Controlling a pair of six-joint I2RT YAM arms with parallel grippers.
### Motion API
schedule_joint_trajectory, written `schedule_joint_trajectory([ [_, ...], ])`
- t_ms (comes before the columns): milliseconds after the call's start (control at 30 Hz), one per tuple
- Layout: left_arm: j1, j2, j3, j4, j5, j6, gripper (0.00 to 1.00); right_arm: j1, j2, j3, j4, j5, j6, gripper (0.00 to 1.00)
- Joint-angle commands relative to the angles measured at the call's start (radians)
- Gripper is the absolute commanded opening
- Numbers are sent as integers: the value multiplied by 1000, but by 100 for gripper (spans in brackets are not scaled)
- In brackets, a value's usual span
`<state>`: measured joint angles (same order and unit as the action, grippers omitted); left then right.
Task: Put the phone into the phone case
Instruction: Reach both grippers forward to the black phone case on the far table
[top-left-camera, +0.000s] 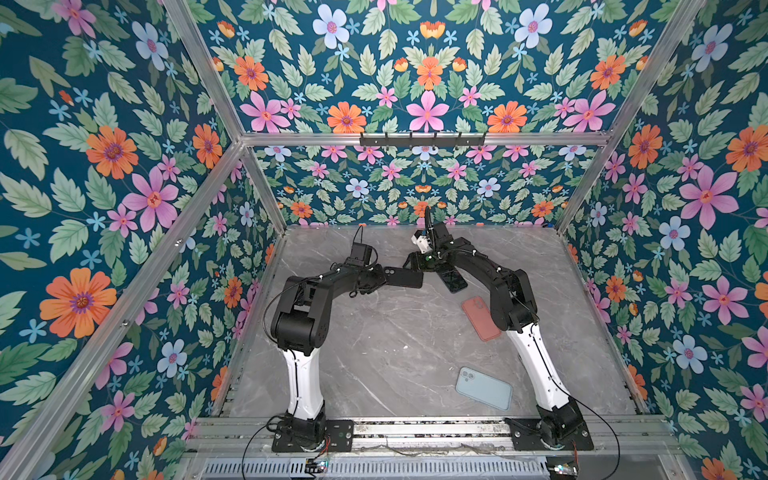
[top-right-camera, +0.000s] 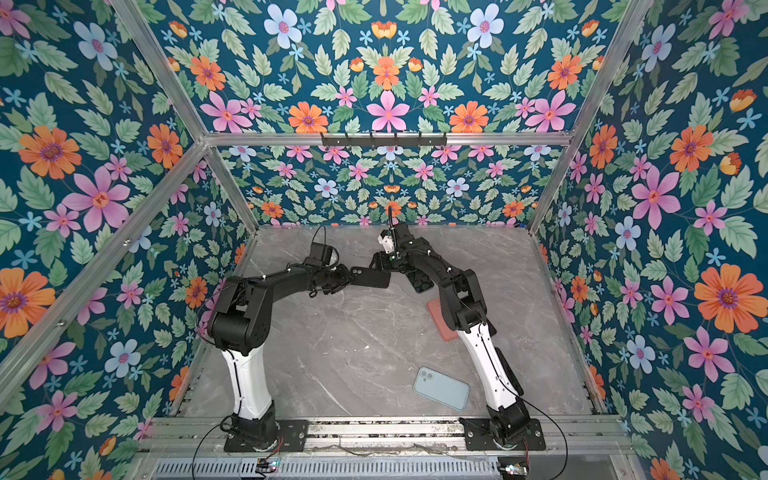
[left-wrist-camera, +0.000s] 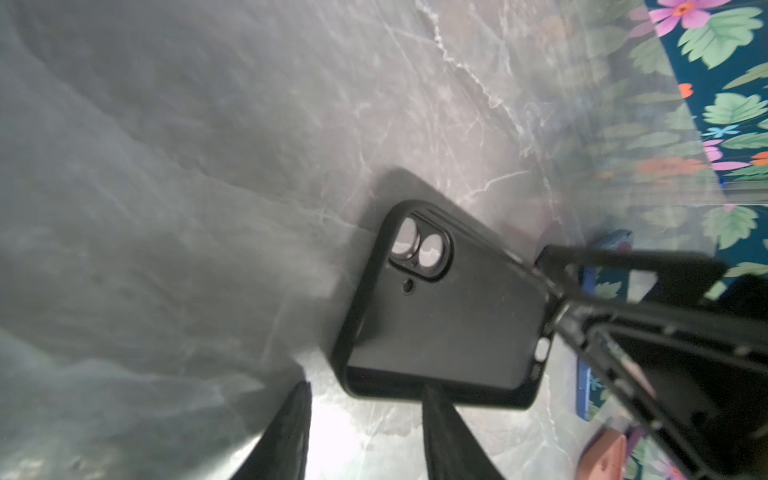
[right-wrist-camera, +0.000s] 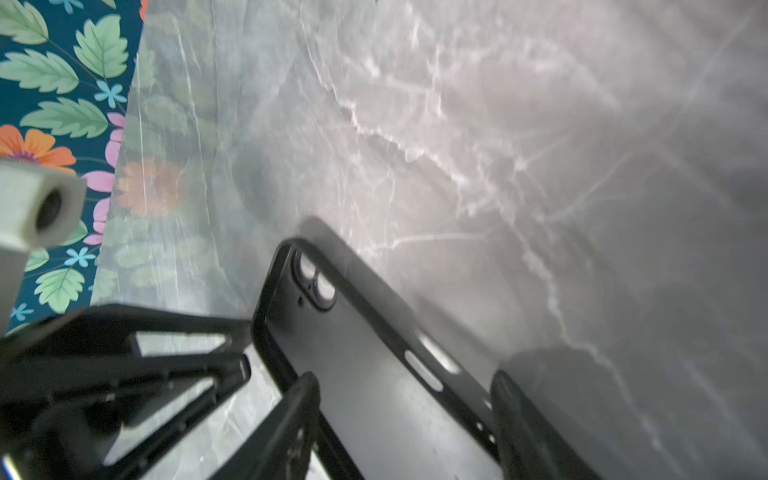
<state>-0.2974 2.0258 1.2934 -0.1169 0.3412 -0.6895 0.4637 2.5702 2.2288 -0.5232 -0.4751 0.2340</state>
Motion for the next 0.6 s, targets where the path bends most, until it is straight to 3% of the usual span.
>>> schedule_joint_trajectory([
  [0,-3,13,5,30,55,18,44,4,-43,-94,-91,1,-4,61],
  [267,-8,12,-38,84,93,2,39,27,-157,-288,-41,41,-17,43],
  [367,-9,-5,-70,102,97,-3,40,36,-154,-293,-58,58,-6,32],
  [567,-12,-51,-144,129,92,-9,41,62,-161,-316,-57,121,17,22],
])
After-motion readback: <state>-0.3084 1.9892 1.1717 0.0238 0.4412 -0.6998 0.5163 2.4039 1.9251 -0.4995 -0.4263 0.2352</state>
